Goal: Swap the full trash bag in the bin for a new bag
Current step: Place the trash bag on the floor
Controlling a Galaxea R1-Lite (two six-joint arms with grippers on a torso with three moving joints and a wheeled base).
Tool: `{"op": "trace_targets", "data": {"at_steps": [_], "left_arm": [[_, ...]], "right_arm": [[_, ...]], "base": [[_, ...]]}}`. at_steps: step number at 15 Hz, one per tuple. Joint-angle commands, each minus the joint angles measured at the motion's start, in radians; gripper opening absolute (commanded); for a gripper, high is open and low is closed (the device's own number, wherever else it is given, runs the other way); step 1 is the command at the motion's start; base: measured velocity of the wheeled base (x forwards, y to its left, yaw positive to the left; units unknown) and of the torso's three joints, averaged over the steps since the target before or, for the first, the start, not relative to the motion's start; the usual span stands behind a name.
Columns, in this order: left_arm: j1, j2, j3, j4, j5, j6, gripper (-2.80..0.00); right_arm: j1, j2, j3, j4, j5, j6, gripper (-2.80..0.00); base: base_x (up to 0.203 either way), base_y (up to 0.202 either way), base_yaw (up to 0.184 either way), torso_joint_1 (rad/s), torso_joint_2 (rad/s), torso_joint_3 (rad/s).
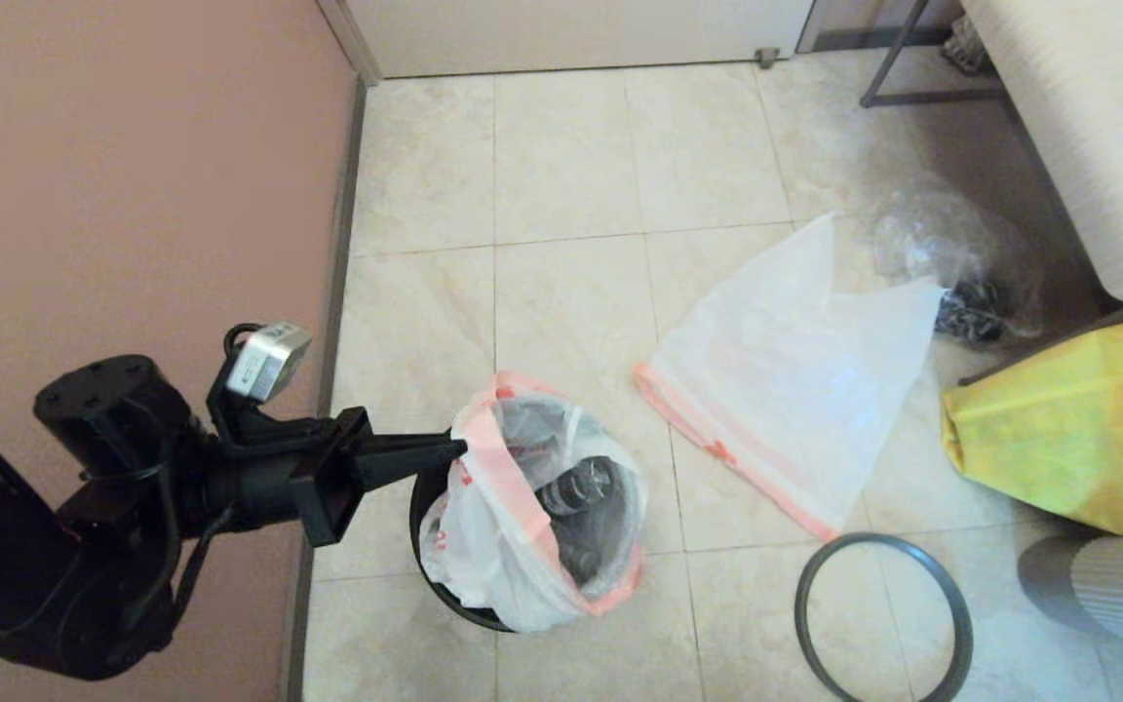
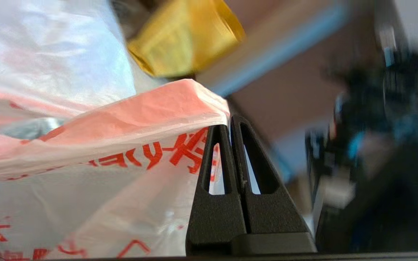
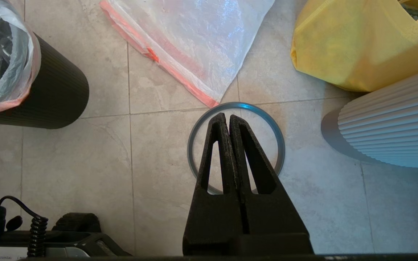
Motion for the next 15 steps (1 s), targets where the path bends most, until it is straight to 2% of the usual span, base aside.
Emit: {"op": "trace_targets", "data": {"at_steps": [1,2,4,5,8,11,13,15], "left_arm": [[-0.020,0.016,-0.008,-0.034,0.039,-0.097,-2.80],[-0.026,0.014,-0.006,-0.034,0.053,-0.105,-2.80],[-0.061,0.014,-0.017,-0.034,0.162,-0.136,-2.80],[-0.081,0.010,-0.035,-0.034,0.194,-0.151,-2.80],[-0.111,-0.030,-0.095,-0.034,0.239,-0.254,-2.80],[-0.120,-0.054,-0.129,0.017,0.260,-0.258,-2.80],[-0.137,-0.068,-0.144,0.050,0.313,-0.258,-2.80],[-0.146,-0.086,-0.157,0.078,0.324,-0.258,-2.80]], "right_arm": [[0.000,0.001,0.000,0.000,0.000,0.000,-2.80],[0.000,0.001,0.000,0.000,0.000,0.000,-2.80],[0.000,0.001,0.000,0.000,0.000,0.000,-2.80],[0.000,0.001,0.000,0.000,0.000,0.000,-2.80],[0.000,0.001,0.000,0.000,0.000,0.000,-2.80],[0.000,0.001,0.000,0.000,0.000,0.000,-2.80],[0.000,0.001,0.000,0.000,0.000,0.000,-2.80],[0.000,0.001,0.000,0.001,0.000,0.000,-2.80]], "base": [[0.000,0.000,0.000,0.000,0.00,0.000],[0.000,0.000,0.000,0.000,0.00,0.000],[0.000,0.000,0.000,0.000,0.00,0.000],[0.000,0.000,0.000,0.000,0.00,0.000],[0.000,0.000,0.000,0.000,0.00,0.000],[0.000,0.000,0.000,0.000,0.00,0.000],[0.000,0.000,0.000,0.000,0.00,0.000],[0.000,0.000,0.000,0.000,0.00,0.000]]}}
